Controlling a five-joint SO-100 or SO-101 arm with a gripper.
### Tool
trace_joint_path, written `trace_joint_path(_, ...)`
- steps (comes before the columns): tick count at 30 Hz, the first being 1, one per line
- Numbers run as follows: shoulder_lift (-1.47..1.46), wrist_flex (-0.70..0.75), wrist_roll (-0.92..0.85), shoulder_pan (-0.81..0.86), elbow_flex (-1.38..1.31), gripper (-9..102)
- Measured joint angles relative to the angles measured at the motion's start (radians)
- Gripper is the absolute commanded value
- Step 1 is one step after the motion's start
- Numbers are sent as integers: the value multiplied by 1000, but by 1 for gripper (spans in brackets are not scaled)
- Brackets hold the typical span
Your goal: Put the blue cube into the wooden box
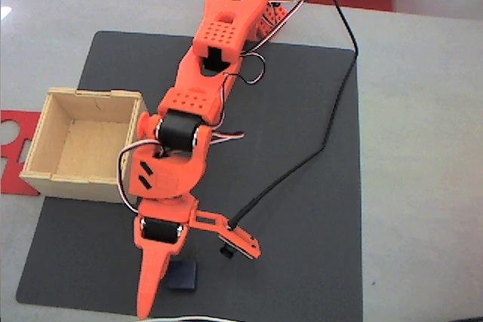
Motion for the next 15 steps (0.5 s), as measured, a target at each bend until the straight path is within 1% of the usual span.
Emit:
trace_joint_path(5,-41,-57,-14,-12,0,43)
trace_joint_path(9,-49,-55,-40,-14,-2,43)
trace_joint_path(11,-51,-29,-43,-15,-2,43)
trace_joint_path(15,-51,78,-43,-18,-2,44)
